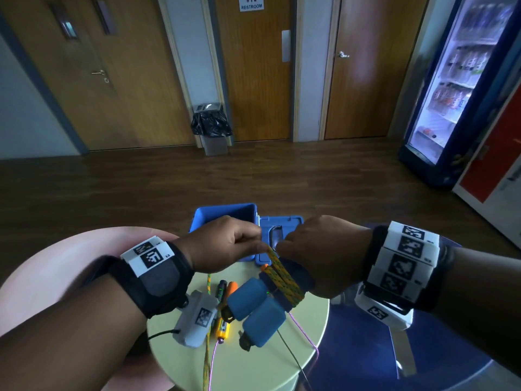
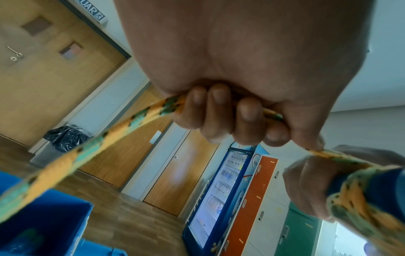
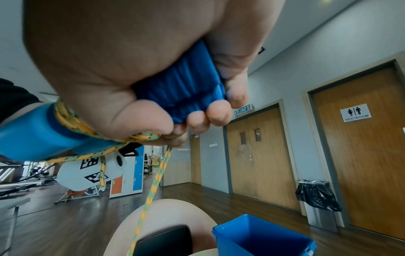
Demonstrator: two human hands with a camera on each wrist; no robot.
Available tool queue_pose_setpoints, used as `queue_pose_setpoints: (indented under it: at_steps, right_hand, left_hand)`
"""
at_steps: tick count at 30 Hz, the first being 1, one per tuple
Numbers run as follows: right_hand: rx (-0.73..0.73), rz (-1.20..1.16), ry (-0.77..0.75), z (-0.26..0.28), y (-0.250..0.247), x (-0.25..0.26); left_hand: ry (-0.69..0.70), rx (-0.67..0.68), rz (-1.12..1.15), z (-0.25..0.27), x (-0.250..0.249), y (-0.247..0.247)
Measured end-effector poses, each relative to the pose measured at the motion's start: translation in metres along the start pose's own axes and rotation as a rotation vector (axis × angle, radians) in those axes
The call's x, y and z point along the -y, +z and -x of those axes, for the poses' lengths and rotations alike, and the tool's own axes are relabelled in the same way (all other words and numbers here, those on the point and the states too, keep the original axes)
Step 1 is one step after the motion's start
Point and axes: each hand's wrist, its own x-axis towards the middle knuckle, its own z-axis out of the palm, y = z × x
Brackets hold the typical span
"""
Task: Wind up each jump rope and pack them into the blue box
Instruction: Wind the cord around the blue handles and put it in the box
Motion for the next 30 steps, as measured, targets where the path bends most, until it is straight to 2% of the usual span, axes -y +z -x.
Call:
queue_pose_setpoints:
  at_steps: [3,8,10,15,22,24,26,28,30]
  right_hand:
    - [-0.051,-0.01,0.003,0.0,-0.002,-0.001]
    - [-0.233,-0.084,0.03,0.001,0.0,-0.006]
    - [-0.305,-0.103,0.026,0.001,0.003,-0.006]
    - [-0.298,-0.097,0.023,-0.001,0.01,-0.001]
    - [-0.261,-0.137,0.014,-0.004,0.006,-0.003]
    - [-0.286,-0.164,0.023,-0.002,0.004,-0.004]
    - [-0.366,-0.2,0.058,0.001,0.001,-0.005]
    - [-0.467,-0.225,0.116,0.002,-0.004,-0.006]
    - [-0.545,-0.241,0.189,0.001,-0.008,-0.005]
  left_hand:
    - [-0.018,-0.005,0.041,0.001,0.0,-0.002]
    - [-0.067,0.0,0.317,0.003,0.002,0.0]
    - [-0.067,-0.009,0.352,0.005,0.001,-0.001]
    - [0.028,-0.025,0.223,0.01,0.001,-0.013]
    - [0.033,-0.002,0.176,0.006,0.002,-0.016]
    - [0.028,-0.018,0.198,0.003,0.0,-0.014]
    - [0.01,-0.042,0.324,-0.002,-0.005,-0.009]
    - [-0.089,-0.091,0.557,-0.002,0.003,0.002]
    - [-0.31,-0.254,0.8,0.002,0.021,0.024]
